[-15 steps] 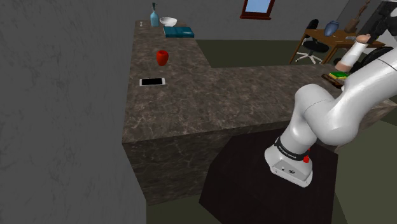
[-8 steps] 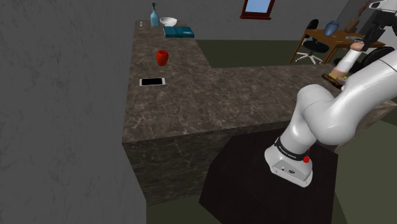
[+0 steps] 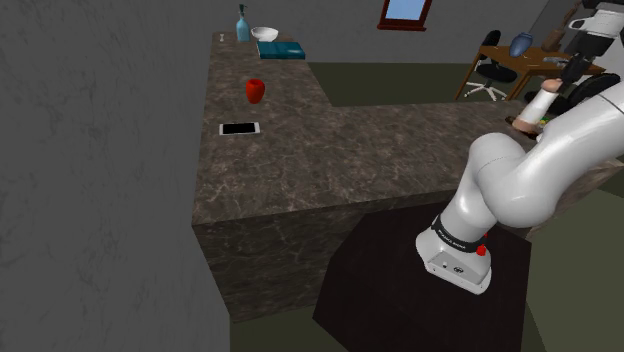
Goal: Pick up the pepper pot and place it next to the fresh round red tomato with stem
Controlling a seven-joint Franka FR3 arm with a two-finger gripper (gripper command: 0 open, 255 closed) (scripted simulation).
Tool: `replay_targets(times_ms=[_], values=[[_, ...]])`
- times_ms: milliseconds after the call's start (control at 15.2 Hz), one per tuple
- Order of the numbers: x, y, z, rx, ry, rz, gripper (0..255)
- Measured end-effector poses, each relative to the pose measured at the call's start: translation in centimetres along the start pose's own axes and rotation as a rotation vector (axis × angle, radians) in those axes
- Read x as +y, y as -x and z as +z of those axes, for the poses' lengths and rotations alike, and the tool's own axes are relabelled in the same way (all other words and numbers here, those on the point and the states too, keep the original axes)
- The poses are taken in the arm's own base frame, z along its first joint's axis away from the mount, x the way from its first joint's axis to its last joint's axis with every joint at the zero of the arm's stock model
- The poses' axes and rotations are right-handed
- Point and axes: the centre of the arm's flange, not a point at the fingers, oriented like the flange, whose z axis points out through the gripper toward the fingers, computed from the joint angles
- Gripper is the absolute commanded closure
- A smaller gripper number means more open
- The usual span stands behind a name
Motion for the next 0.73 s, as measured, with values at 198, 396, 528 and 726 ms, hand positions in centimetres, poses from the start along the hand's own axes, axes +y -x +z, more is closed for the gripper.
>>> replay_targets(times_ms=[198,396,528,726], values=[[0.2,0.0,1.4,0.0,0.0,0.0,255],[0.5,-0.1,3.1,0.0,0.0,0.0,255],[0.4,0.0,4.2,0.0,0.0,0.0,255],[0.7,-0.1,5.8,0.0,0.0,0.0,255]])
